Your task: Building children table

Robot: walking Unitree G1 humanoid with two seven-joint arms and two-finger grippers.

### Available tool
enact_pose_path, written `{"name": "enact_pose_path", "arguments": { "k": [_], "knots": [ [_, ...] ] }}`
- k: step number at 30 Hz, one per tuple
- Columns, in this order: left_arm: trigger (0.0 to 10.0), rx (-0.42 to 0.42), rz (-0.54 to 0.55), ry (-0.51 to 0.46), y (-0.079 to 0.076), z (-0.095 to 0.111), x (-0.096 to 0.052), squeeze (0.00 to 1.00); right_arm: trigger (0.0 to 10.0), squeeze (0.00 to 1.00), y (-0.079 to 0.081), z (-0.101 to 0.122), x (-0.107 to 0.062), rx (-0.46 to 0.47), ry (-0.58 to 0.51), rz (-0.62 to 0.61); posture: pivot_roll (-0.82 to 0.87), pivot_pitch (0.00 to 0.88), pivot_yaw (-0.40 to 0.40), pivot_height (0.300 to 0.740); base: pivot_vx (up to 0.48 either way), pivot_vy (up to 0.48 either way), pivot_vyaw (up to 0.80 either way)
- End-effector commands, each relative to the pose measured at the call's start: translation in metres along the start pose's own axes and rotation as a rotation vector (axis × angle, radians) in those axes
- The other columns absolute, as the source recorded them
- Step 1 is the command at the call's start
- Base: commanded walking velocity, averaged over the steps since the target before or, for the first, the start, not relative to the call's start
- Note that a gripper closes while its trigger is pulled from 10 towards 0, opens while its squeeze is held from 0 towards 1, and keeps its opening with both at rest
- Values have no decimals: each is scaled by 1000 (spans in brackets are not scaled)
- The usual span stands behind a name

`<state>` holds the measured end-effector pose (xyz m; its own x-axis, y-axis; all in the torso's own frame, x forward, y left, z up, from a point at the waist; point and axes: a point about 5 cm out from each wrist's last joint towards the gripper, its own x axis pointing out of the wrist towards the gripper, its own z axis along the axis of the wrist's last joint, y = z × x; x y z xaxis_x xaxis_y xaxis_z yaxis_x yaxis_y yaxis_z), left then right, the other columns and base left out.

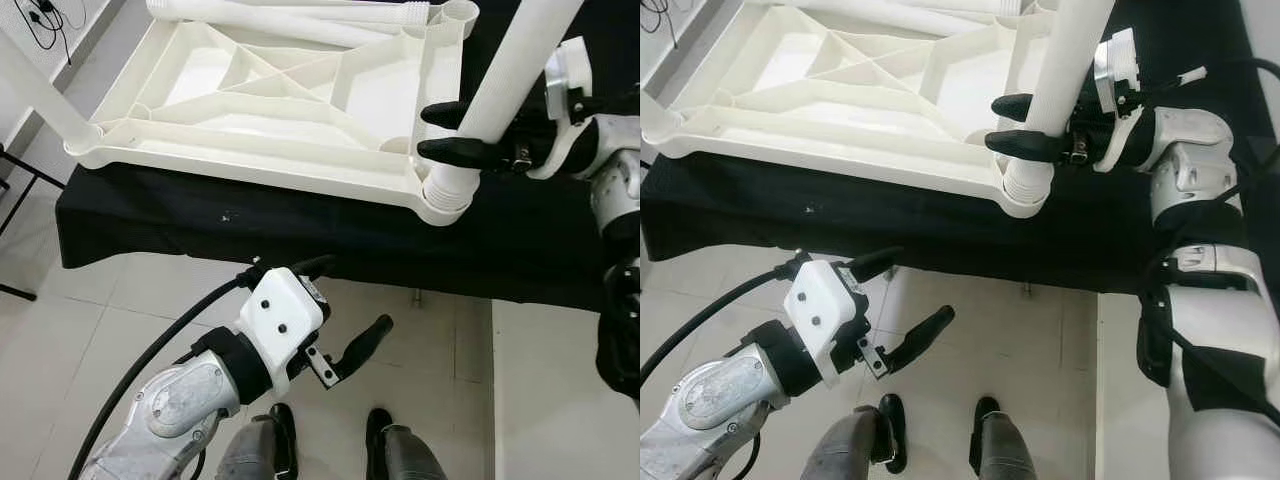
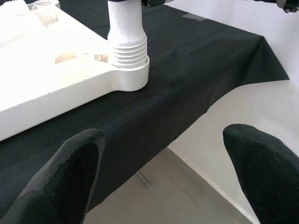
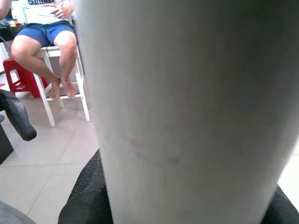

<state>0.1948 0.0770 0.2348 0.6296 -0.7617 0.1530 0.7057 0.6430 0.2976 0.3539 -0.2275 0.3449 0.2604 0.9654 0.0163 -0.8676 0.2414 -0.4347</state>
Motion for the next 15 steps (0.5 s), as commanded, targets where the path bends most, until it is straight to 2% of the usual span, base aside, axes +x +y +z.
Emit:
{"name": "enact_pose_path", "arguments": {
  "k": [1, 15],
  "knots": [
    [10000, -9, -25, 6, -5, 1, -3, 0, 10000, 0, 3, -8, -3, 29, 19, 16, 179, 417, 62, 740, 0, 0, 0],
    [10000, -7, -28, 5, -5, 1, -1, 0, 10000, 0, 14, -25, 10, 59, 1, 43, 176, 413, 61, 740, 0, 0, 0]
  ]
}}
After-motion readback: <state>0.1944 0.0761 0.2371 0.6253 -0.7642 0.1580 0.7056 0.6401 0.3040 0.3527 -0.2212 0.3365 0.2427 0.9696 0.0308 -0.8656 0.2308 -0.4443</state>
